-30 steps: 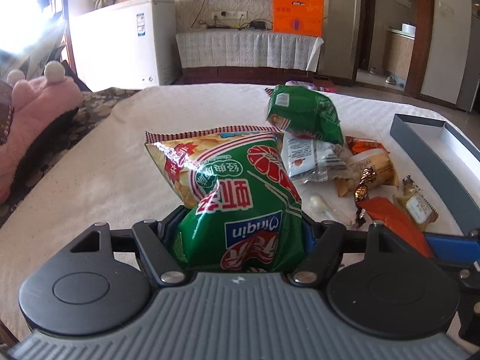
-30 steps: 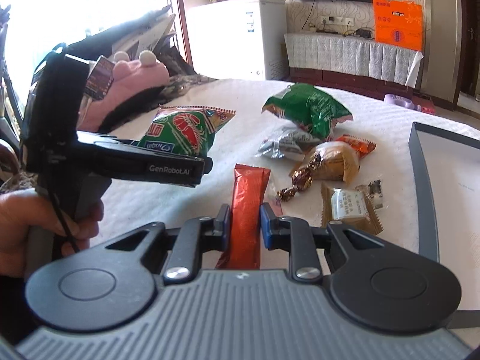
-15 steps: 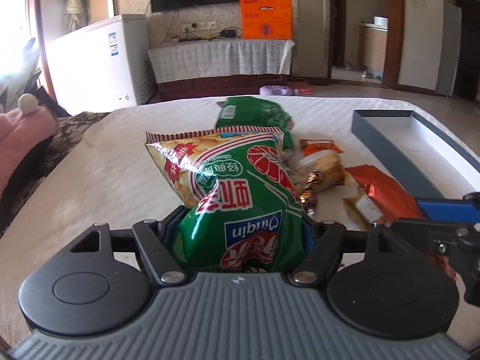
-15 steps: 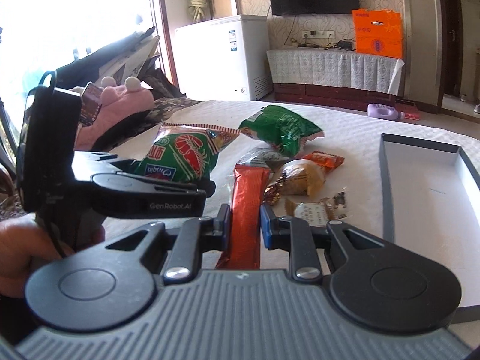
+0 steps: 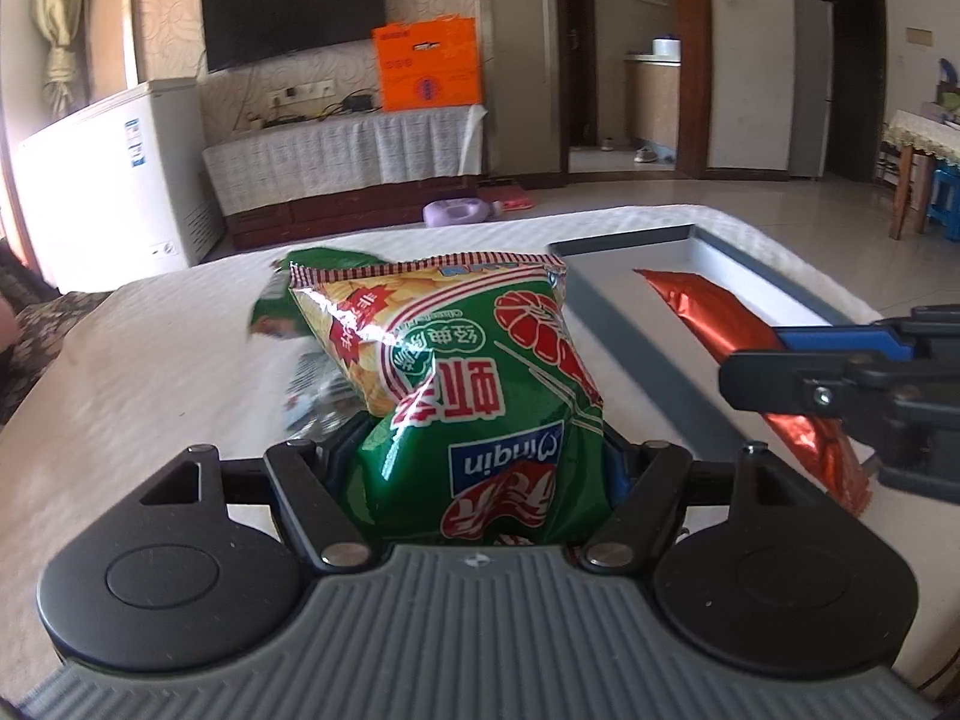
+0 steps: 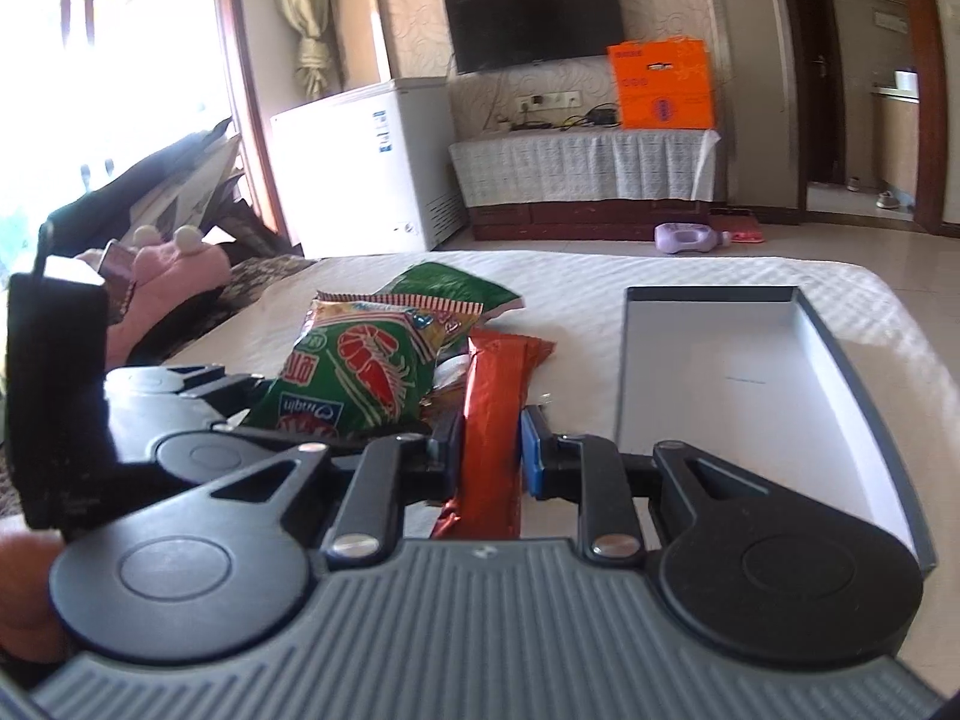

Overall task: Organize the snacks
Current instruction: 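Lift the chip bag with the left gripper while the right gripper grasps the orange-red candy bar, then carry both snacks over the white box and release them inside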

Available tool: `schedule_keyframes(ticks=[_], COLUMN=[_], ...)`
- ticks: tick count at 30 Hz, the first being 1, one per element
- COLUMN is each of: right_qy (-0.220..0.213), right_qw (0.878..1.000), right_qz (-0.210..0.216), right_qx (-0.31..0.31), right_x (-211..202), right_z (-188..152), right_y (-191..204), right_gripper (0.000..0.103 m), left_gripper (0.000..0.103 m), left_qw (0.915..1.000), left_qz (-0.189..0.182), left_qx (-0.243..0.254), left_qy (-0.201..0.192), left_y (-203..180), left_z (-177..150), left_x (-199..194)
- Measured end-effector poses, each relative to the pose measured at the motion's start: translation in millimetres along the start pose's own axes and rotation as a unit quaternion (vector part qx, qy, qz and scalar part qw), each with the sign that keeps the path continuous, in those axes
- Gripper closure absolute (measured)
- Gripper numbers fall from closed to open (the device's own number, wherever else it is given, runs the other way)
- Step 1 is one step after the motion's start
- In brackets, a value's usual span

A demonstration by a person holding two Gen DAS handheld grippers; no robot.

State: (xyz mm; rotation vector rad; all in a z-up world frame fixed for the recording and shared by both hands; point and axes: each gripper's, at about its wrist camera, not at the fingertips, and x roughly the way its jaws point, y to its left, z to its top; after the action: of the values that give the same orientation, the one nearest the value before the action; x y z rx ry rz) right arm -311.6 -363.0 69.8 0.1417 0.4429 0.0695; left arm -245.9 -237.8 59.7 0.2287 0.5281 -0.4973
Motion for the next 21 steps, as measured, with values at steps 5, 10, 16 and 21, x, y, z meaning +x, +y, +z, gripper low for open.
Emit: schedule_keyframes(ticks=[5,10,16,21], right_qy=[-0.009,-0.014,-0.018,-0.014], right_qw=[0.999,0.997,0.994,0.992], right_qz=[-0.029,-0.056,-0.085,-0.105], right_qx=[0.023,0.046,0.067,0.066], right_x=[-5.3,-7.9,-11.0,-8.7], right_z=[0.7,-3.1,-5.8,-4.8], right_y=[-23.7,-45.4,-69.3,-81.5], right_gripper=[0.078,0.078,0.078,0.078], left_gripper=[0.026,0.026,0.026,0.026], left_qw=[0.9993,0.9977,0.9953,0.9935], left_qz=[-0.030,-0.056,-0.081,-0.106], left_qx=[0.017,0.029,0.044,0.036], left_qy=[-0.016,-0.025,-0.031,-0.022], left_y=[-30.0,-57.0,-83.7,-89.9], left_z=[10.3,22.7,33.4,33.1], left_x=[6.8,21.9,44.6,65.9])
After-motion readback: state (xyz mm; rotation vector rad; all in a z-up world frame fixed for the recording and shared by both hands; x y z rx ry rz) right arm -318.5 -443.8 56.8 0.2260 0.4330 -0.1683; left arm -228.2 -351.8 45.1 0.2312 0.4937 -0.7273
